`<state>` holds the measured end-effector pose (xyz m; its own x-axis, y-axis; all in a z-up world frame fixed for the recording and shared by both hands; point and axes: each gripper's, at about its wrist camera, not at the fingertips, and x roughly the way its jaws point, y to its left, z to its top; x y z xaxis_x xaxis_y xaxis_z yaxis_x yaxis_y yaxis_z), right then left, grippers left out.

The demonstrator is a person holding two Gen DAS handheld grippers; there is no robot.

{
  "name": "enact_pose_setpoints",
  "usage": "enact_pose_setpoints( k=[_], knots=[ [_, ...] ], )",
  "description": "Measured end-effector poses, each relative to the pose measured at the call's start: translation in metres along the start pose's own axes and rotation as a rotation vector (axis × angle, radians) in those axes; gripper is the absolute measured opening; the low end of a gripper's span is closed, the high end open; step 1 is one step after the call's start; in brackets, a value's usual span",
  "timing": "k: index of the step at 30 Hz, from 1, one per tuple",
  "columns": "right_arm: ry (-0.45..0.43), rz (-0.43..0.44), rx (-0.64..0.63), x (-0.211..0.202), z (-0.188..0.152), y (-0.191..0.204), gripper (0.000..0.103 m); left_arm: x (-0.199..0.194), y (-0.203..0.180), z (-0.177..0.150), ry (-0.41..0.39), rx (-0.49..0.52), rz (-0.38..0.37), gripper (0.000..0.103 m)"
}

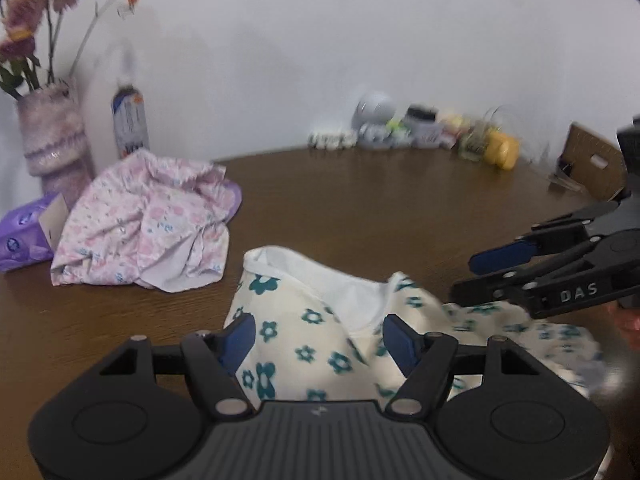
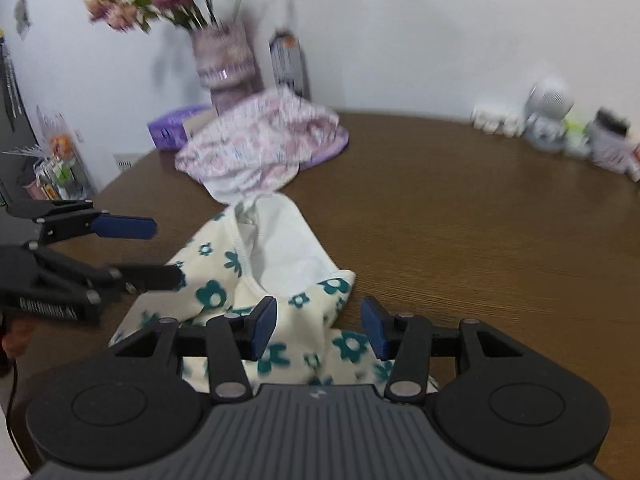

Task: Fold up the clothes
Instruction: 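Open both grippers and lower the shirt onto the table, then grasp the white hem with the right gripper while the left gripper grasps the hem beside it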

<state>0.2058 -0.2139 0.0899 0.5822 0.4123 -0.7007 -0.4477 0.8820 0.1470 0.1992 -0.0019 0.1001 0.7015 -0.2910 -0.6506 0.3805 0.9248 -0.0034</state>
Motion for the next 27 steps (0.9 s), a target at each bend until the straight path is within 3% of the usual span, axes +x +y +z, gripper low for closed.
enact_pose_setpoints(
  k=[5, 12, 17, 19, 21, 22, 23, 27],
  knots=[
    [0.115, 0.023, 0.086, 0.054, 0.013, -0.013, 0.047, 0.033, 0.022, 0.01, 0.036, -0.056, 0.025, 0.069],
    [0.137, 0.01, 0.18, 0.075, 0.019, -0.03, 0.047, 0.076, 0.054, 0.048, 0.082, -0.094, 0.051, 0.067],
    [0.182, 0.019, 0.221, 0.091, 0.031, -0.04, 0.042, 0.114, 0.067, 0.061, 0.228, -0.095, -0.036, 0.068],
    [0.205, 0.044, 0.23, 0.092, 0.032, -0.038, 0.036, 0.124, 0.072, 0.059, 0.266, -0.124, -0.076, 0.058],
    [0.225, 0.057, 0.207, 0.093, 0.032, -0.033, 0.027, 0.125, 0.072, 0.057, 0.257, -0.113, -0.089, 0.02],
    [0.235, 0.063, 0.195, 0.093, 0.032, -0.03, 0.018, 0.125, 0.073, 0.056, 0.253, -0.112, -0.107, 0.011],
    [0.245, 0.07, 0.183, 0.094, 0.031, -0.027, 0.009, 0.123, 0.073, 0.055, 0.242, -0.108, -0.118, 0.008],
    [0.215, 0.069, 0.129, 0.087, 0.032, -0.022, 0.004, 0.102, 0.068, 0.058, 0.142, -0.067, -0.102, 0.007]
  ],
)
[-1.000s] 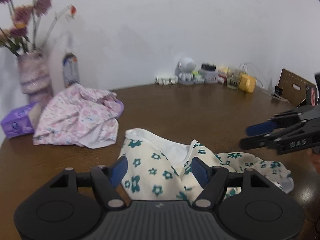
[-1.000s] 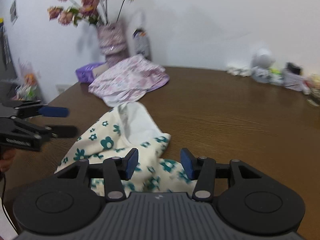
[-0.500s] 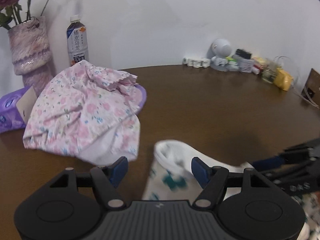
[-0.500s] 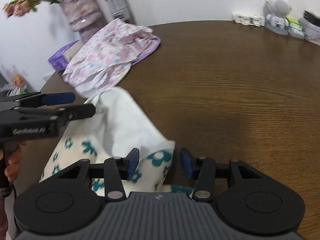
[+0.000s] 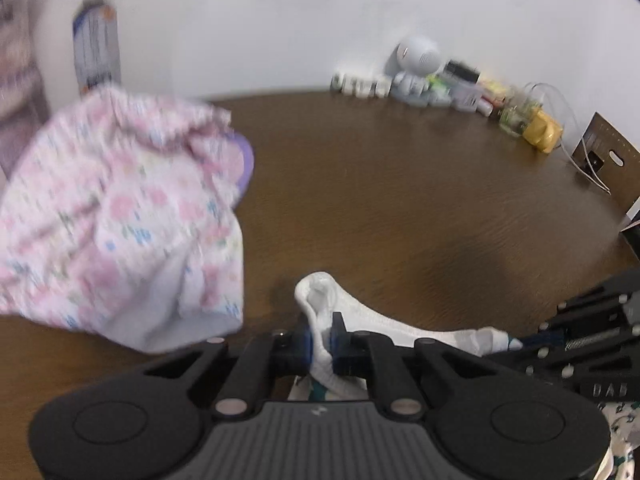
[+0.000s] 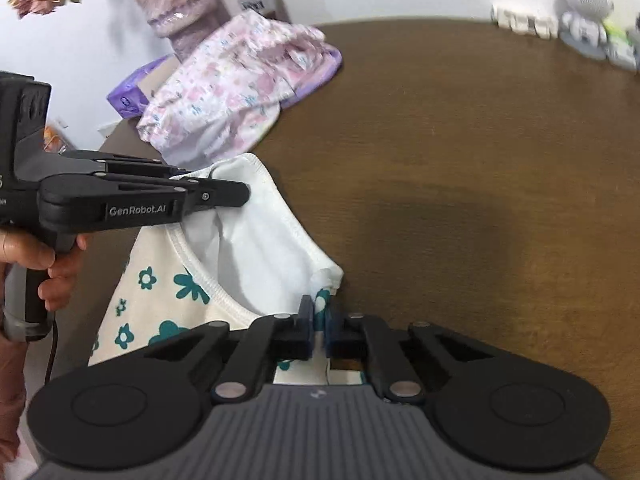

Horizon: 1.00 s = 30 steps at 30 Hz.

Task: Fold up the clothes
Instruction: 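Grasp the white hem with the right gripper while the left gripper grasps the hem beside it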

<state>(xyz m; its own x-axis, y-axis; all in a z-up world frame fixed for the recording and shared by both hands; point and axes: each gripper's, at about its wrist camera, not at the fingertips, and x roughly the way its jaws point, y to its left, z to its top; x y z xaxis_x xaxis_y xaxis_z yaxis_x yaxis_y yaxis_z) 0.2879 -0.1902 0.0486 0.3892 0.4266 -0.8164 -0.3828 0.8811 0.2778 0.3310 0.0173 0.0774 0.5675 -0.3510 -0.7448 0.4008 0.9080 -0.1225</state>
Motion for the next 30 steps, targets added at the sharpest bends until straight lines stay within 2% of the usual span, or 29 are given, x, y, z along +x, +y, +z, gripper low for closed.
enact_pose_setpoints(
  k=[3, 5, 8, 10, 12, 15, 17, 19, 21, 23, 26, 30],
  knots=[
    [-0.102, -0.063, -0.063, -0.028, 0.021, 0.006, 0.003, -0.029, -0.008, 0.018, -0.125, 0.037, 0.025, 0.006],
    [-0.178, -0.112, -0.105, -0.05, 0.039, 0.01, 0.003, -0.059, -0.018, 0.043, -0.243, 0.074, 0.062, 0.006],
    [-0.413, -0.266, -0.207, -0.118, 0.088, 0.03, 0.002, -0.123, -0.038, 0.102, -0.483, 0.106, 0.134, 0.006],
    [-0.615, -0.353, -0.242, -0.185, 0.122, 0.048, 0.002, -0.179, -0.055, 0.136, -0.672, 0.115, 0.143, 0.006],
    [-0.804, -0.397, -0.273, -0.253, 0.14, 0.069, 0.002, -0.234, -0.079, 0.157, -0.861, 0.155, 0.174, 0.006],
    [-1.034, -0.488, -0.406, -0.327, 0.131, 0.107, 0.002, -0.297, -0.113, 0.158, -1.065, 0.211, 0.24, 0.006],
    [-1.078, -0.508, -0.483, -0.343, 0.11, 0.121, 0.002, -0.319, -0.13, 0.143, -1.126, 0.263, 0.28, 0.006],
    [-1.12, -0.527, -0.559, -0.359, 0.089, 0.134, 0.002, -0.323, -0.143, 0.118, -1.119, 0.331, 0.333, 0.006],
    [-1.073, -0.511, -0.604, -0.352, 0.065, 0.134, 0.002, -0.314, -0.153, 0.087, -1.055, 0.403, 0.378, 0.007],
    [-0.979, -0.457, -0.617, -0.331, 0.037, 0.124, 0.002, -0.291, -0.156, 0.048, -0.925, 0.444, 0.392, 0.007],
    [-0.761, -0.332, -0.591, -0.274, -0.02, 0.099, 0.002, -0.243, -0.154, -0.021, -0.687, 0.456, 0.343, 0.007],
    [-0.499, -0.192, -0.522, -0.199, -0.1, 0.065, 0.002, -0.18, -0.149, -0.116, -0.405, 0.384, 0.198, 0.007]
  ],
)
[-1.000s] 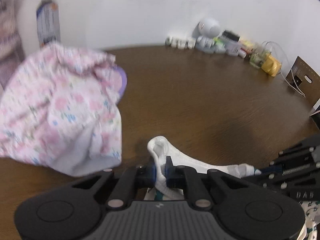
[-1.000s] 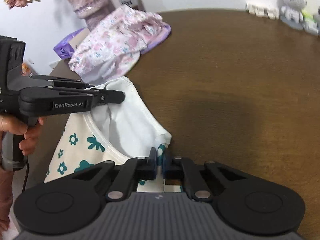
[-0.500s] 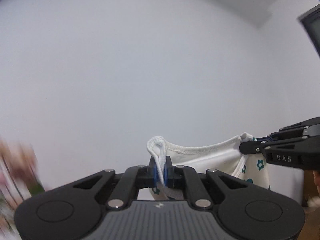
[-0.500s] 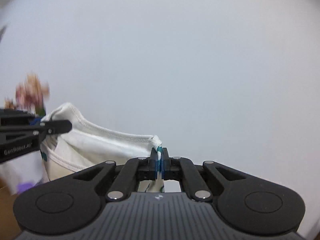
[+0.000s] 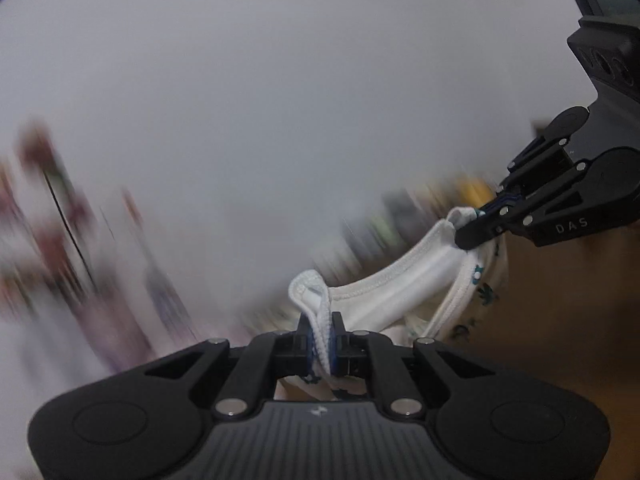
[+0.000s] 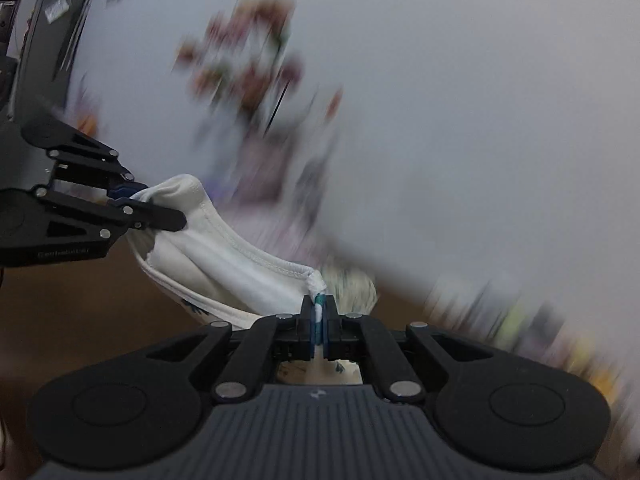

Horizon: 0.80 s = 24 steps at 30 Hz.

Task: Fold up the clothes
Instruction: 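Grasp the white hem with the right gripper while the left gripper grasps the hem beside it, then lift the hem with both grippers and spread the shirt flat on the table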

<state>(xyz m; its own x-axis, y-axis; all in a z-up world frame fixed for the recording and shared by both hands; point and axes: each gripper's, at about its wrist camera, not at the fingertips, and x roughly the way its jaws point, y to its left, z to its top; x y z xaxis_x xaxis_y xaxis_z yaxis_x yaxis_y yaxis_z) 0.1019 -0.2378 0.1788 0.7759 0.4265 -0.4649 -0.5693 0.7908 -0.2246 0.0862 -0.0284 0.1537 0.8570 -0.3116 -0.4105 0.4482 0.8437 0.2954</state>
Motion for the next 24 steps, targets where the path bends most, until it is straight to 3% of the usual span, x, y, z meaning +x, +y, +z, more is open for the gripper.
enact_pose_setpoints(
  k=[3, 7, 10, 12, 14, 16, 18, 22, 24],
  knots=[
    [0.124, 0.081, 0.115, 0.009, -0.069, 0.017, 0.002, 0.003, -0.016, -0.061, 0.119, -0.101, -0.076, 0.007],
    [0.189, 0.122, 0.246, -0.007, -0.127, 0.032, 0.003, -0.011, -0.022, -0.099, 0.176, -0.16, -0.102, 0.016],
    [0.196, 0.102, 0.267, -0.02, -0.142, 0.042, 0.004, -0.028, -0.024, -0.104, 0.174, -0.142, -0.088, 0.025],
    [0.186, 0.08, 0.276, -0.026, -0.144, 0.05, 0.01, -0.037, -0.024, -0.1, 0.146, -0.098, -0.075, 0.037],
    [0.152, 0.048, 0.28, -0.034, -0.141, 0.057, 0.023, -0.042, -0.025, -0.096, 0.125, -0.059, -0.076, 0.046],
    [0.129, 0.021, 0.276, -0.04, -0.139, 0.063, 0.035, -0.044, -0.032, -0.093, 0.119, -0.008, -0.084, 0.047],
    [0.131, 0.006, 0.264, -0.039, -0.138, 0.07, 0.036, -0.04, -0.039, -0.091, 0.129, 0.058, -0.1, 0.048],
    [0.18, -0.024, 0.222, -0.023, -0.141, 0.084, 0.037, -0.033, -0.056, -0.09, 0.149, 0.196, -0.101, 0.043],
    [0.21, -0.047, 0.191, -0.014, -0.142, 0.092, 0.037, -0.031, -0.062, -0.091, 0.149, 0.227, -0.09, 0.007]
  ],
)
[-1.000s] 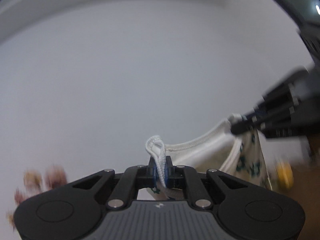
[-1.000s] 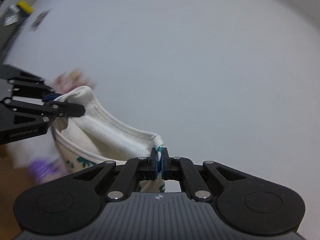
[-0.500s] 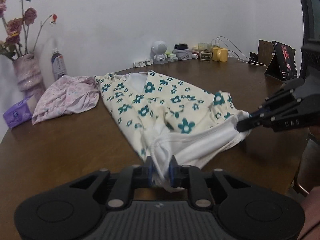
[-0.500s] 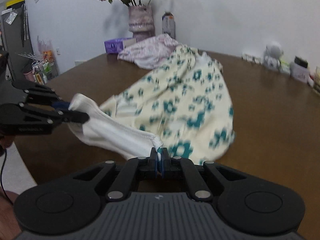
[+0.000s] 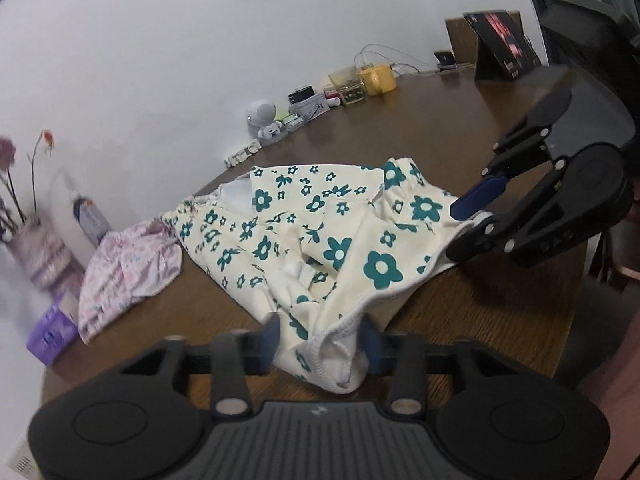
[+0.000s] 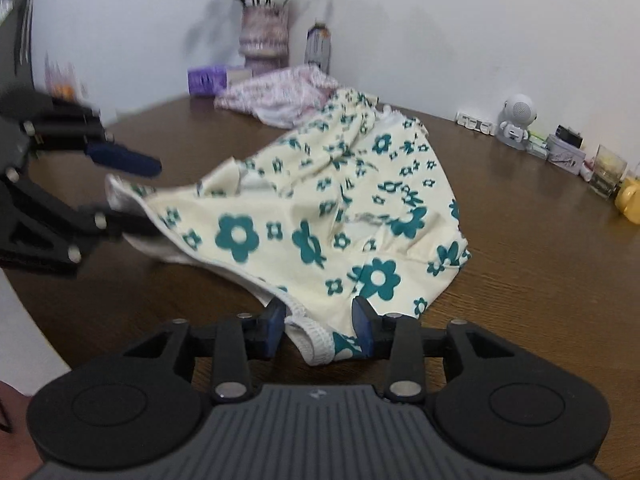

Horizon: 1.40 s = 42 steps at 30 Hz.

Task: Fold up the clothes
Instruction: 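Lift the hem with both grippers and spread the shirt flat on the table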

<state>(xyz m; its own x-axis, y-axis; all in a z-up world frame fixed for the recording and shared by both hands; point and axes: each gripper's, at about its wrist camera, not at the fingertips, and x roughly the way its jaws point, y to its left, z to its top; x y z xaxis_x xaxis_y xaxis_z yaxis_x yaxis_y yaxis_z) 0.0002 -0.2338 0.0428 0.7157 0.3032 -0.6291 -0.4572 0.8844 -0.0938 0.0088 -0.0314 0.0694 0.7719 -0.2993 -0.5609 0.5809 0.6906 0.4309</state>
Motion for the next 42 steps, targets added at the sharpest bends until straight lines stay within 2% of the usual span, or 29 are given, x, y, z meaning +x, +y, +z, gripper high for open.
enact_pose_setpoints(
  k=[3, 4, 5, 7, 8, 11, 14, 20, 23, 31, 34, 36, 37, 38, 42],
  knots=[
    [0.006, -0.032, -0.032, 0.005, -0.002, 0.007, 0.036, -0.005, -0.008, -0.002, -0.046, 0.007, 0.062, 0.007],
    [0.001, -0.048, -0.023, 0.004, -0.002, 0.006, 0.026, -0.007, -0.011, -0.002, -0.063, 0.005, 0.088, 0.007],
    [-0.004, -0.063, -0.013, 0.003, -0.003, 0.004, 0.012, -0.01, -0.014, -0.003, -0.08, 0.0, 0.113, 0.007],
    [-0.026, -0.085, 0.022, -0.002, -0.004, -0.002, 0.009, -0.014, -0.022, -0.007, -0.103, -0.007, 0.153, 0.007],
    [-0.043, -0.09, 0.046, -0.006, -0.005, -0.006, 0.008, -0.014, -0.027, -0.009, -0.098, -0.005, 0.166, 0.011],
    [-0.089, -0.118, 0.072, -0.016, -0.008, -0.006, 0.006, -0.011, -0.038, -0.017, -0.067, -0.007, 0.196, 0.022],
    [-0.124, -0.134, 0.094, -0.022, -0.011, -0.007, 0.006, -0.007, -0.042, -0.024, -0.021, -0.035, 0.205, 0.022],
    [-0.133, -0.144, 0.128, -0.022, -0.013, -0.009, 0.006, -0.012, -0.044, -0.027, -0.007, -0.038, 0.198, 0.023],
    [-0.133, -0.15, 0.125, -0.023, -0.014, -0.008, 0.006, -0.015, -0.046, -0.027, -0.006, 0.017, 0.158, 0.029],
    [-0.131, -0.15, 0.109, -0.024, -0.013, -0.003, 0.006, -0.027, -0.031, -0.024, -0.015, 0.094, 0.08, 0.029],
    [-0.14, -0.136, 0.109, -0.025, -0.014, -0.002, 0.006, -0.022, -0.033, -0.02, -0.016, 0.112, 0.08, 0.029],
    [-0.149, -0.125, 0.1, -0.027, -0.014, 0.0, 0.006, -0.014, -0.036, -0.018, -0.005, 0.125, 0.084, 0.024],
    [-0.153, -0.12, 0.093, -0.028, -0.014, 0.001, 0.006, -0.011, -0.037, -0.017, 0.0, 0.123, 0.079, 0.018],
    [-0.157, -0.116, 0.086, -0.029, -0.014, 0.001, 0.006, -0.008, -0.038, -0.017, 0.004, 0.122, 0.073, 0.006],
    [-0.17, -0.104, 0.092, -0.034, -0.016, -0.003, 0.006, -0.009, -0.041, -0.016, -0.02, 0.087, 0.12, 0.006]
  ],
)
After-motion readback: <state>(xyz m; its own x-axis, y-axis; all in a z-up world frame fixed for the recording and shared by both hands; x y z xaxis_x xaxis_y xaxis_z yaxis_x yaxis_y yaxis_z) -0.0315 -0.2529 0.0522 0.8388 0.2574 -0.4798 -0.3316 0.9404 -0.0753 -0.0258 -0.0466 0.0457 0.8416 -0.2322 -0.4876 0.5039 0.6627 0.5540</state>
